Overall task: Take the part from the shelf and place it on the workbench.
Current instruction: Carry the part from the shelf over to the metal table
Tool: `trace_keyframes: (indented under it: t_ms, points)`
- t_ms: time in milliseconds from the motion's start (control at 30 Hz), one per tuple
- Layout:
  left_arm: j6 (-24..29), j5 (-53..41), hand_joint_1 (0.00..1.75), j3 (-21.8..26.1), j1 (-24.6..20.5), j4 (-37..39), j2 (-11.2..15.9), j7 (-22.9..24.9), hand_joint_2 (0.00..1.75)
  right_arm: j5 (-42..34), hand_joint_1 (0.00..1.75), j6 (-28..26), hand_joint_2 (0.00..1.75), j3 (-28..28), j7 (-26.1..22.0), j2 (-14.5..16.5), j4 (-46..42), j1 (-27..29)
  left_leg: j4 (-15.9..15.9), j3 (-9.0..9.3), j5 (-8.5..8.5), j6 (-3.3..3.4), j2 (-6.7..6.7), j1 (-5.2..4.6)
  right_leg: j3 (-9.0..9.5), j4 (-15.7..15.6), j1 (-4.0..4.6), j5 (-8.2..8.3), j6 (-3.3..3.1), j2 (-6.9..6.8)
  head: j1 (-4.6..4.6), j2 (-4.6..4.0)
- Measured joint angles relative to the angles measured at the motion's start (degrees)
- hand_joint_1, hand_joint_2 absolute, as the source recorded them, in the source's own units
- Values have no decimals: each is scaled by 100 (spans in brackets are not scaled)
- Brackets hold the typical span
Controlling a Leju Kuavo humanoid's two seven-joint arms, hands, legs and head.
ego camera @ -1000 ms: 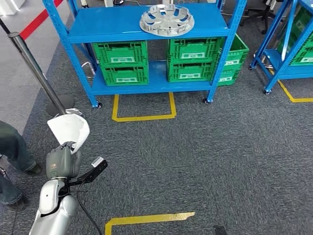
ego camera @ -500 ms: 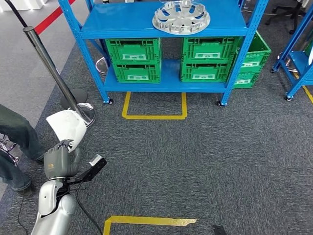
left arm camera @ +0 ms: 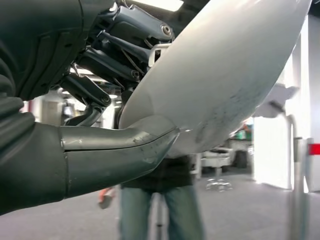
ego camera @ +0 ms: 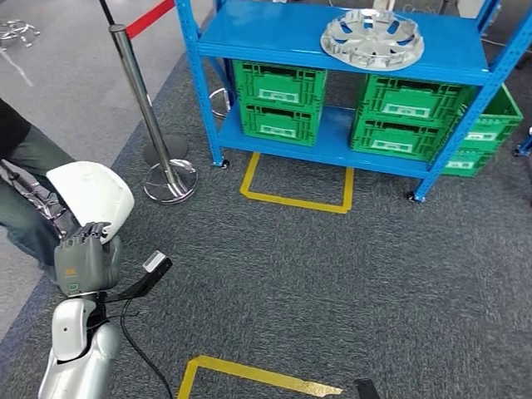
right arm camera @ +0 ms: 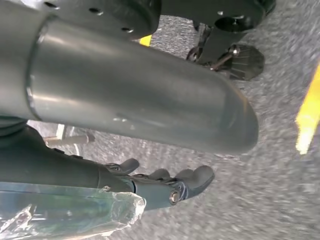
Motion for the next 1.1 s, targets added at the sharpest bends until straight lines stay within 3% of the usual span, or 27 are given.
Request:
trace_keyframes:
  t_ms: [67,133,167,200,233,300,367,433,467,533,600,667,700,733,767,833,900,967,1033,1100]
  points:
    - [60,-115,175,-22,-18,-19,-7,45,175,14,0,2,0,-1,3,-1,1,9,-36,31,20,19,-146,32,-273,576,-16,-275,31,322,15,0]
    - [137,-298,175,-46,-27,-24,-14,111,175,32,0,5,0,-3,9,-1,2,26,-33,35,16,33,-308,36,-644,1235,-21,-486,61,436,28,0]
    - [170,-381,175,-54,-26,-28,-15,141,175,42,0,7,0,-4,11,-1,2,28,-29,41,12,30,-393,38,-749,1355,-22,-455,74,450,29,0]
    - [203,-462,175,-57,-27,-43,-15,179,175,52,0,7,0,-4,13,-1,2,25,-20,52,4,19,-479,44,-744,1245,-27,-297,85,462,28,0]
    - [235,-542,175,-57,-29,-75,-17,222,175,63,0,6,0,-4,13,-1,1,21,-5,66,-13,0,-563,55,-638,937,-37,-56,97,498,27,0]
    - [313,-715,175,-57,-42,-197,-24,307,175,87,0,3,0,-4,16,3,4,17,63,60,-66,-62,-715,75,-323,218,-89,294,117,766,30,0]
    - [368,-828,175,-57,-44,-376,-38,355,175,124,0,-12,0,-4,25,12,10,16,116,-5,-83,-122,-842,94,-160,-84,-114,323,93,986,37,0]
    - [390,-860,175,-56,-20,-559,-49,367,175,156,0,-26,0,-5,38,21,13,14,119,-51,-73,-167,-960,120,-126,-121,-102,302,31,919,40,0]
    - [394,-865,175,-54,-2,-638,-49,368,175,166,0,-30,0,-7,45,26,11,11,140,-61,-93,-192,-944,123,-104,-141,-101,299,-2,854,36,0]
    - [397,-868,175,-51,2,-753,-50,372,175,174,0,-28,0,-7,46,41,9,11,461,-211,-274,-247,-688,117,-46,-181,-105,284,-80,699,-8,0]
    - [397,-869,175,-51,-3,-806,-56,373,175,180,0,-25,0,-8,44,48,8,14,1192,-595,-580,-293,-376,126,0,-192,-80,249,-135,525,-48,0]
    - [397,-867,175,-48,21,-815,-60,373,175,183,0,-23,0,-11,44,48,8,16,1713,-915,-680,-312,-295,151,30,-192,-64,213,-153,352,-49,0]
    - [397,-866,175,-44,34,-815,-61,373,175,184,0,-22,0,-13,44,48,8,13,1687,-931,-573,-307,-282,159,51,-192,-58,194,-152,275,-48,0]
    - [397,-865,175,-39,39,-815,-61,373,175,184,0,-18,0,-14,43,48,8,11,1438,-826,-371,-290,-252,158,82,-193,-52,172,-148,202,-49,0]
    - [397,-864,175,-34,39,-818,-61,373,175,184,0,-14,0,-14,42,49,8,8,1051,-641,-136,-258,-165,142,121,-196,-47,147,-138,134,-49,0]
    - [397,-864,175,-29,21,-826,-63,373,175,185,0,-7,0,-16,39,52,9,8,380,-306,110,-181,124,57,183,-202,-24,96,-99,6,-54,0]
    - [397,-865,175,-25,7,-831,-71,373,175,186,0,-4,0,-19,36,55,9,-5,165,-217,89,-129,250,-15,213,-221,-1,65,-52,-123,-50,0]
    - [398,-869,175,-12,15,-843,-77,385,175,194,0,-3,0,-21,36,62,8,-27,96,-201,101,-82,115,-4,247,-237,-2,27,6,-222,-43,0]
    - [403,-875,175,0,15,-881,-72,455,175,212,0,2,0,-23,31,68,8,-43,33,-157,124,-22,-28,36,162,-16,-14,-129,50,-5,-30,0]
    - [406,-878,175,-37,16,-915,-17,672,175,238,0,9,0,-33,25,69,9,-46,16,-135,124,22,-161,59,-188,651,-23,-431,60,337,5,0]
